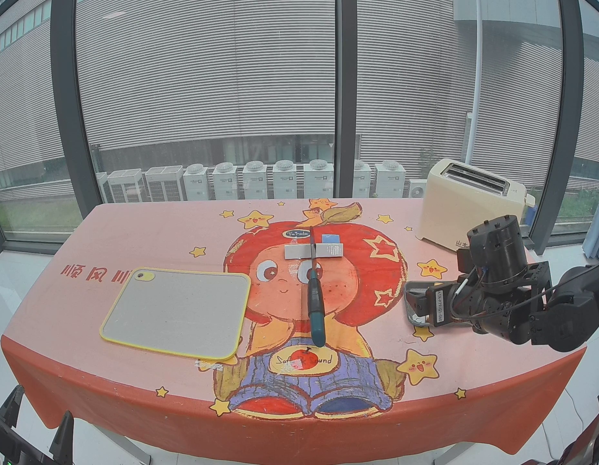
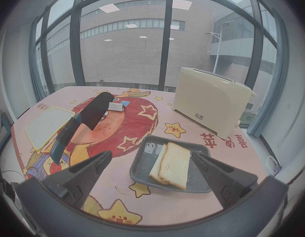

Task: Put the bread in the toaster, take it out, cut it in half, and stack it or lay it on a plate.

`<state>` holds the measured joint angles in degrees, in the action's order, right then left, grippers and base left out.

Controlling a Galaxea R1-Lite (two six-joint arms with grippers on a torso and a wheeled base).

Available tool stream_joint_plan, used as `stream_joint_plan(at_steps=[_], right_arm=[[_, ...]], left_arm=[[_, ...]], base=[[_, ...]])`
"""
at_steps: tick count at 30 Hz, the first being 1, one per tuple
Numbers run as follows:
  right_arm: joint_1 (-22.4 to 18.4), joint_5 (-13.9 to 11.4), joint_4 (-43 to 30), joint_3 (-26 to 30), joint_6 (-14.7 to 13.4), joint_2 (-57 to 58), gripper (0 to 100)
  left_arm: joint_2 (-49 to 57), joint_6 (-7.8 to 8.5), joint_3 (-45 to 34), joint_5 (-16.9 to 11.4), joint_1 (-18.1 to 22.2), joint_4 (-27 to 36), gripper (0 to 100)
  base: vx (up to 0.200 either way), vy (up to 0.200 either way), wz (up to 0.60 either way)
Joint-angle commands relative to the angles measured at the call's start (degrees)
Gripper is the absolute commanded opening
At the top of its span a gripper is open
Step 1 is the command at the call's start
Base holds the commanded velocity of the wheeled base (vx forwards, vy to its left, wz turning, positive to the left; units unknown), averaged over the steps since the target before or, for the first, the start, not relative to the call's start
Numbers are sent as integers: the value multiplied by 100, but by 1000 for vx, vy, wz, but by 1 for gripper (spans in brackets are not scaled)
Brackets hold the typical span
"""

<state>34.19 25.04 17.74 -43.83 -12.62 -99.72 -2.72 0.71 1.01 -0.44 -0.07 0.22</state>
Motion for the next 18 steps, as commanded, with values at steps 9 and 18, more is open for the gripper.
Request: stream_joint_plan(at_steps=[9,18], right_arm=[[-176,10,2,102,5,374,100],[-326,19,10,199,5,497,100]], left_arm=[[-9,0,-101,0,-1,-4,100],[-9,0,-101,0,-1,-4,100]], base=[[0,0,0],[0,0,0]])
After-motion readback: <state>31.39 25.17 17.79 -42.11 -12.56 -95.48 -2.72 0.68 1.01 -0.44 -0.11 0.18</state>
